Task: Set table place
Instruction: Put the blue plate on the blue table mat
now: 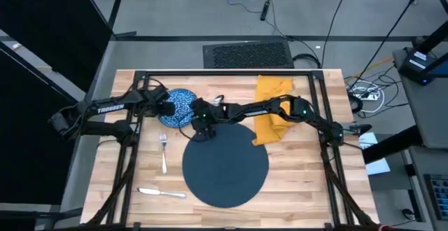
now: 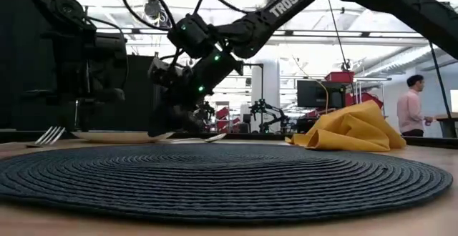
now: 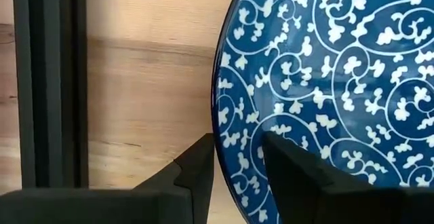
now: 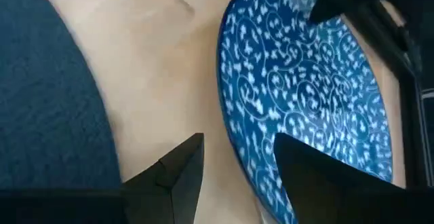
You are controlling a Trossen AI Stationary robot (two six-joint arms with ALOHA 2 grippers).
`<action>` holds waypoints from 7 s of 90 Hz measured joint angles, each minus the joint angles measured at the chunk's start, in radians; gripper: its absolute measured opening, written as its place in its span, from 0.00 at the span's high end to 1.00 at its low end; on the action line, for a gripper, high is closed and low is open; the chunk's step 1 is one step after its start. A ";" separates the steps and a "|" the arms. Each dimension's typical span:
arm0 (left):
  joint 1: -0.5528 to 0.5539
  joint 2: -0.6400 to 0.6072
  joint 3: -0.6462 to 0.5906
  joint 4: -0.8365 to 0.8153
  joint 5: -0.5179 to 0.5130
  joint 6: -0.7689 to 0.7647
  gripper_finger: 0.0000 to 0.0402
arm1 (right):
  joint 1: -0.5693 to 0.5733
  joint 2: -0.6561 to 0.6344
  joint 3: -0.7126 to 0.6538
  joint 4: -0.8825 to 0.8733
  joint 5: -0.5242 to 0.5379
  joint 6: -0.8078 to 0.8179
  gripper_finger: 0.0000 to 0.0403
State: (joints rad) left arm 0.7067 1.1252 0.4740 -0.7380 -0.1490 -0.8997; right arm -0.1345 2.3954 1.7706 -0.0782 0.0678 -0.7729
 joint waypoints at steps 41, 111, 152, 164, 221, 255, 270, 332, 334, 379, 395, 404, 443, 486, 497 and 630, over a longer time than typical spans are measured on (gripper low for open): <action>0.000 0.000 0.000 0.007 0.015 0.025 0.73 | -0.003 0.037 0.002 0.114 0.043 -0.026 0.61; -0.005 -0.001 0.001 0.031 0.021 0.089 0.82 | 0.005 0.067 0.006 0.097 0.045 -0.037 0.95; -0.041 -0.001 0.001 0.030 -0.014 0.099 1.00 | 0.042 0.065 0.007 0.111 0.089 -0.065 0.96; -0.041 -0.013 0.000 0.029 -0.016 0.104 1.00 | 0.056 0.070 0.055 0.045 0.128 -0.063 0.97; -0.063 -0.065 -0.001 0.113 0.049 0.175 1.00 | 0.189 0.076 0.334 -0.471 0.319 0.239 0.99; -0.181 -0.078 -0.001 0.145 0.014 0.166 1.00 | 0.280 0.066 0.334 -0.604 0.422 0.420 1.00; -0.177 -0.108 -0.001 0.158 -0.027 0.179 1.00 | 0.332 0.032 0.334 -0.705 0.423 0.547 1.00; -0.154 -0.154 -0.001 0.161 -0.059 0.227 1.00 | 0.578 -0.076 0.334 -0.980 0.431 1.021 1.00; -0.154 -0.154 -0.001 0.165 -0.052 0.227 1.00 | 0.577 -0.077 0.335 -0.986 0.424 1.029 1.00; -0.264 -0.162 -0.001 0.474 0.268 0.281 1.00 | 0.602 -0.080 0.327 -1.071 0.404 1.113 1.00; -0.421 -0.200 0.002 0.466 0.367 0.262 1.00 | 0.578 -0.080 0.327 -1.091 0.417 1.106 1.00; -0.543 -0.215 0.002 0.362 0.361 0.224 1.00 | 0.551 -0.080 0.327 -1.114 0.433 1.099 1.00; -1.046 -0.028 0.001 0.710 0.148 -0.019 1.00 | 0.492 -0.080 0.327 -1.144 0.450 1.048 1.00; -1.094 0.441 0.008 0.992 0.090 -0.063 1.00 | 0.480 -0.081 0.327 -1.145 0.454 1.038 1.00; -1.092 0.471 0.019 0.998 0.087 -0.065 1.00 | 0.481 -0.084 0.327 -1.148 0.446 1.042 1.00; -1.005 0.448 0.015 0.908 0.079 -0.063 1.00 | 0.735 -0.116 0.195 -0.870 0.231 1.410 0.99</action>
State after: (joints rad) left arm -0.2980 1.5734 0.4890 0.1703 -0.0701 -0.9624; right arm 0.6007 2.2799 1.9652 -0.9480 0.2984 0.6374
